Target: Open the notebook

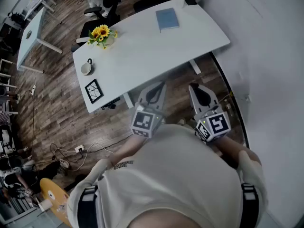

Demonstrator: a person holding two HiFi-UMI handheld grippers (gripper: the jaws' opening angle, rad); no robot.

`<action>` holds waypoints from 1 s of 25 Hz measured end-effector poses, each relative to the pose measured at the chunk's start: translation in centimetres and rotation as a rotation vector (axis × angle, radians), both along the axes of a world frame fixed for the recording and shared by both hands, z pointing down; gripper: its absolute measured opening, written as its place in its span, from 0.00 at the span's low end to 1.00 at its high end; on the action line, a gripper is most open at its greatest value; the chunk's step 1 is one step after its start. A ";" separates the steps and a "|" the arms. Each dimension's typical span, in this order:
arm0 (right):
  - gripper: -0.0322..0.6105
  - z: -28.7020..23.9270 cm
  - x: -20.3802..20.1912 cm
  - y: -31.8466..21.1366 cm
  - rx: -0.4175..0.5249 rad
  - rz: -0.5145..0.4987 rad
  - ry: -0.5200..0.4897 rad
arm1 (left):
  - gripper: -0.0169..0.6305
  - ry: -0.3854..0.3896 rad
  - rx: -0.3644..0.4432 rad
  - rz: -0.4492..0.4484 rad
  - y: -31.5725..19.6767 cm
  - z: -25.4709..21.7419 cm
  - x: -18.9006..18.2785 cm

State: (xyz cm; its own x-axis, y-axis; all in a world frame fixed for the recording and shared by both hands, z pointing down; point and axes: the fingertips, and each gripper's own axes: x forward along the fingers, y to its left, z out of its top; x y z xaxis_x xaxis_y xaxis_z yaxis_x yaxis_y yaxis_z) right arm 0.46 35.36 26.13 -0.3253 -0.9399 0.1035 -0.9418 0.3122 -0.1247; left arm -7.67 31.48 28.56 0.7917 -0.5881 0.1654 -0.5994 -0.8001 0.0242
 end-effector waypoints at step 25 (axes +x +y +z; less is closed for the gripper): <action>0.05 1.3 4.9 0.1 -0.024 -0.019 -0.053 | 0.04 -0.019 -0.009 -0.049 0.3 0.7 4.1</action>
